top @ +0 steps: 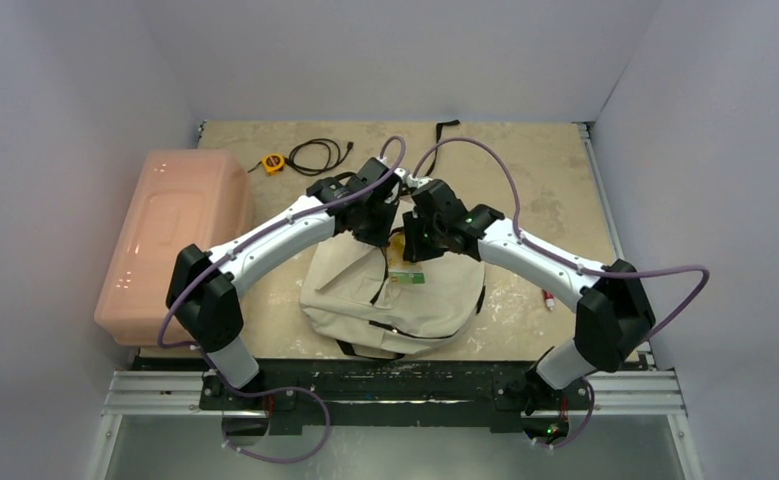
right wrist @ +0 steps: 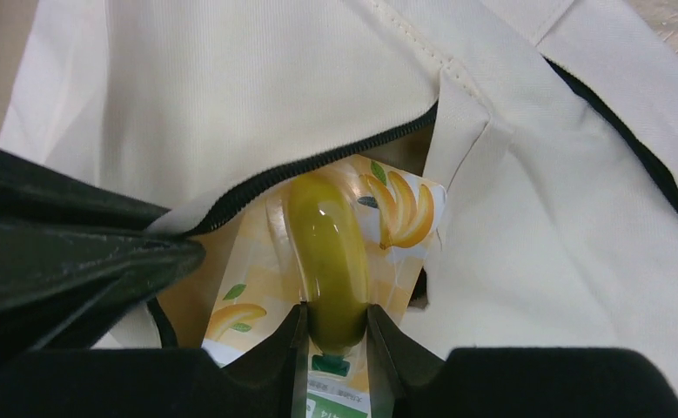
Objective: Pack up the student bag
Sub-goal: Place the stationery in the student bag.
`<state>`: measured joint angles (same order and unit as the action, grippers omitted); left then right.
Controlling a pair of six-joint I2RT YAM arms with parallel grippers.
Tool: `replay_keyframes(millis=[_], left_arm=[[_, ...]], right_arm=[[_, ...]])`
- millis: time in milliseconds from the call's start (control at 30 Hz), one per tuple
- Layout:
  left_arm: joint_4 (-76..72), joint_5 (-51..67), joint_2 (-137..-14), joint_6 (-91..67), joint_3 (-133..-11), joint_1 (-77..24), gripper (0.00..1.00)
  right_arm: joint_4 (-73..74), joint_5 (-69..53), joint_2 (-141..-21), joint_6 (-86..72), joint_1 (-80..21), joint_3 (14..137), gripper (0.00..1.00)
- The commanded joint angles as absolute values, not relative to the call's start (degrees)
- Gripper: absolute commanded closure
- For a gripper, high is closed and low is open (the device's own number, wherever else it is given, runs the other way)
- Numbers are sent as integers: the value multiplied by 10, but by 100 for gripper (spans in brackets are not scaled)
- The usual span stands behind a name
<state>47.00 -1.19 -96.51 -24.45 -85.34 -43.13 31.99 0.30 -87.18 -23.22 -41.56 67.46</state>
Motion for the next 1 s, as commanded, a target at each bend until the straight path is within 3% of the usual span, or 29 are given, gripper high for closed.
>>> replay_keyframes(millis=[0, 133, 333, 400, 500, 567, 700, 833, 900, 967], left_arm=[[442, 19, -931, -240, -853, -439, 100], [436, 23, -930, -238, -849, -450, 100], [435, 27, -932, -240, -850, -451, 100], [434, 27, -932, -239, -850, -450, 100], [434, 24, -936, -239, -850, -450, 100], [437, 20, -939, -237, -851, -451, 100], [440, 17, -940, -235, -855, -450, 100], [439, 22, -943, -236, -856, -451, 100], [441, 23, -945, -236, -855, -451, 100], [440, 26, -946, -236, -856, -451, 100]], right_arm=[[263, 31, -898, -309, -407, 713, 100], [252, 70, -936, -361, -399, 738, 100], [136, 73, -918, -457, -394, 677, 100], [111, 45, -927, -463, -401, 677, 90], [54, -71, -923, -466, -403, 652, 62], [47, -102, -900, -461, -402, 628, 50], [68, -124, -852, -429, -386, 578, 40], [39, -155, -821, -418, -352, 533, 40], [27, -159, -815, -419, -347, 523, 49], [17, -163, -819, -419, -343, 521, 65]])
